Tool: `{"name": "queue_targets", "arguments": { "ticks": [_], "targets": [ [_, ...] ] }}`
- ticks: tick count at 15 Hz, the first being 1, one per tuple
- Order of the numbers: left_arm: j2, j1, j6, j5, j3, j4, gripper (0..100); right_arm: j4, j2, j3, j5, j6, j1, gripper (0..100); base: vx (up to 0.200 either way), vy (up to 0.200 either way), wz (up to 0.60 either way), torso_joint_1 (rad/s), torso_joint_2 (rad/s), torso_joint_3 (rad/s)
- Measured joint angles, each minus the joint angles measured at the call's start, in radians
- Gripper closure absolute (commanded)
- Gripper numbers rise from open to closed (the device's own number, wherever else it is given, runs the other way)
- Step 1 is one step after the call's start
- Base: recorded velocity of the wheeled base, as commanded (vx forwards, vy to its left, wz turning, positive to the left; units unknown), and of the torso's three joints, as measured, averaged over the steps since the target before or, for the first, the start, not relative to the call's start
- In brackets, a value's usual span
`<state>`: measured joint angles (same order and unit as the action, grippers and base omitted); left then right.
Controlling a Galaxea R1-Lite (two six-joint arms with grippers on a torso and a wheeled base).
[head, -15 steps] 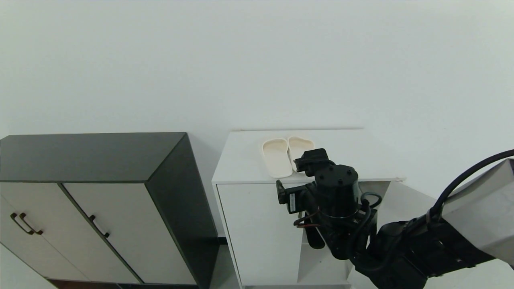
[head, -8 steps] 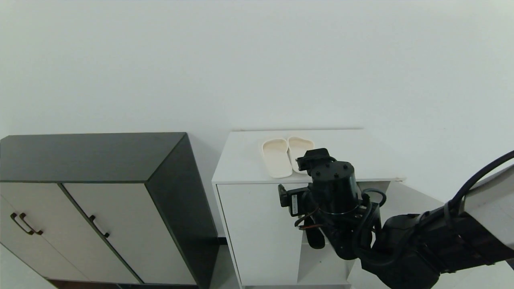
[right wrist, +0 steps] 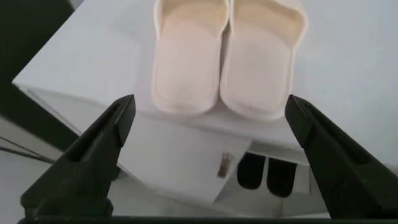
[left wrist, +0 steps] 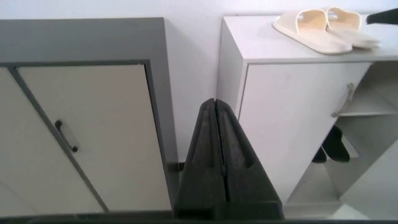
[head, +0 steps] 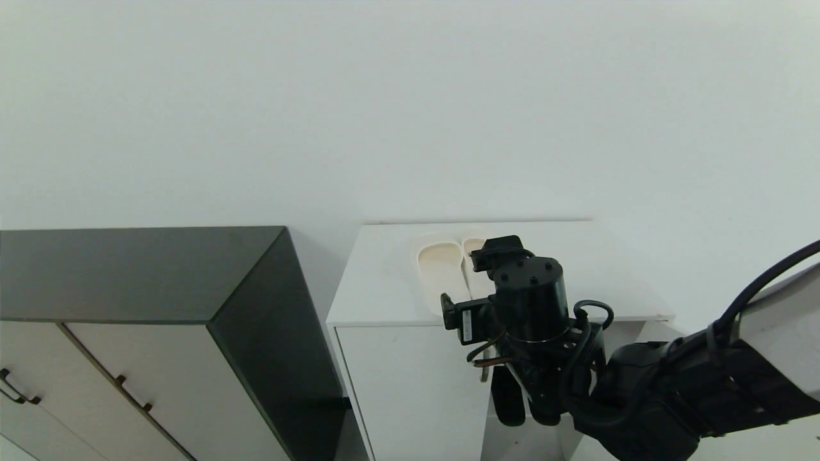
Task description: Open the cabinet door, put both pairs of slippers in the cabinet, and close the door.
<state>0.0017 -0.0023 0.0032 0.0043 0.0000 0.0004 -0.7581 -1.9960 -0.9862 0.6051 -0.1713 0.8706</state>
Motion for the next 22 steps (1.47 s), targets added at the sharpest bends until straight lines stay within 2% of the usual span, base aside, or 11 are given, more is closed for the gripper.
{"name": "queue_targets", "arguments": {
  "ticks": [4, 10, 21, 22],
  "targets": [
    [0.0, 0.0, 0.0, 0.0, 0.0, 0.0, 100, -0.024, -0.035, -0.007, -0.001, -0.002, -0.003, 0, 0.2, 0.0, 0.0, 0.001, 0.0, 0.005],
    [0.0, 0.001, 0.0, 0.0, 0.0, 0.0, 100, -0.086, -0.116, -0.034, -0.007, -0.002, -0.029, 0, 0.0, 0.0, 0.0, 0.0, 0.0, 0.0],
    [0.0, 0.0, 0.0, 0.0, 0.0, 0.0, 100, -0.084, -0.309, -0.268, -0.011, 0.005, -0.105, 0, 0.0, 0.0, 0.0, 0.0, 0.0, 0.0],
    [0.0, 0.0, 0.0, 0.0, 0.0, 0.0, 100, -0.084, -0.316, -0.275, -0.011, 0.009, -0.109, 100, 0.0, 0.0, 0.0, 0.0, 0.0, 0.0]
  ]
}}
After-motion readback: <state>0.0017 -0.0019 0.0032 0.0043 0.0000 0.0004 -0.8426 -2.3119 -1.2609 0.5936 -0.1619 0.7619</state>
